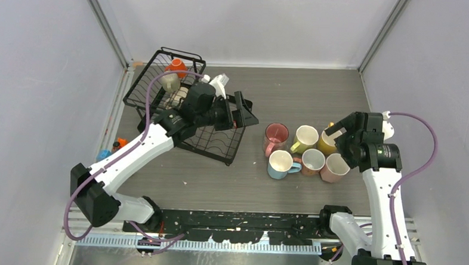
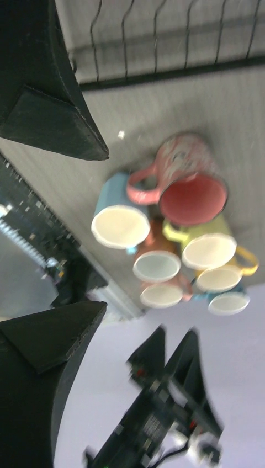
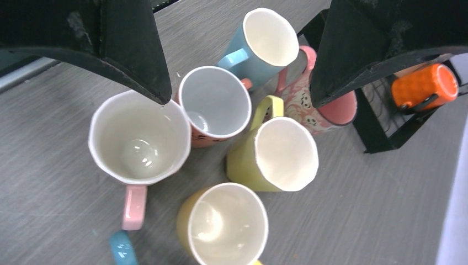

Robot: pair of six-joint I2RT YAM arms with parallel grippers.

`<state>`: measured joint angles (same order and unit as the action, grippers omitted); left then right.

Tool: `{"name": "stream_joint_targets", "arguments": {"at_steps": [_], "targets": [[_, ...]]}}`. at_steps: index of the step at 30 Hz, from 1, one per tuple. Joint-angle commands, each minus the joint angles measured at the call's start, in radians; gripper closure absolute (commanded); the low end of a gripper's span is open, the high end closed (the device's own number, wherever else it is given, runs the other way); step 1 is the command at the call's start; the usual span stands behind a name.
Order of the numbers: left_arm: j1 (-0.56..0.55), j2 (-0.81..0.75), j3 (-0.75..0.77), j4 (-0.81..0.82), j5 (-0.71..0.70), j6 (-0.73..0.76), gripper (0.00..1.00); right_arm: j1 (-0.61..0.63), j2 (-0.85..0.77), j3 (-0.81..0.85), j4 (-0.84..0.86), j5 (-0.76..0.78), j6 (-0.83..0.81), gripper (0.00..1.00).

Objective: Unload the cups from the dish rack
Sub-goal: Unload the cup from the dish rack.

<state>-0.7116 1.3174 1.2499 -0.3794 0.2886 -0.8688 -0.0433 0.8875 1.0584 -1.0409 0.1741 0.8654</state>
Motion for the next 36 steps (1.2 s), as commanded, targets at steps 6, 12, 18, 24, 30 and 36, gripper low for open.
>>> {"name": "stream_joint_targets", "arguments": {"at_steps": [6, 12, 18, 24, 30, 36], "targets": [[0.0, 0.155, 0.094, 0.005, -0.504, 0.224, 0.0, -0.003, -0.053, 0.034, 0.123, -0.153, -0.063, 0.0], [0.003, 0.315, 0.176, 0.052, -0.641, 0.329, 0.0, -0.003, -0.097, 0.022, 0.141, -0.178, -0.075, 0.0], [0.018, 0.46, 0.281, 0.09, -0.712, 0.366, 0.0, -0.003, -0.111, 0.007, 0.17, -0.232, -0.068, 0.0], [0.037, 0.633, 0.458, 0.042, -0.813, 0.43, 0.0, -0.003, -0.11, 0.007, 0.184, -0.244, -0.063, 0.0], [0.09, 0.821, 0.684, -0.099, -0.811, 0.461, 0.0, -0.003, -0.11, 0.009, 0.19, -0.256, -0.066, 0.0], [0.128, 0.952, 0.845, -0.213, -0.813, 0.485, 0.0, -0.003, -0.11, 0.007, 0.197, -0.268, -0.079, 0.0]]}}
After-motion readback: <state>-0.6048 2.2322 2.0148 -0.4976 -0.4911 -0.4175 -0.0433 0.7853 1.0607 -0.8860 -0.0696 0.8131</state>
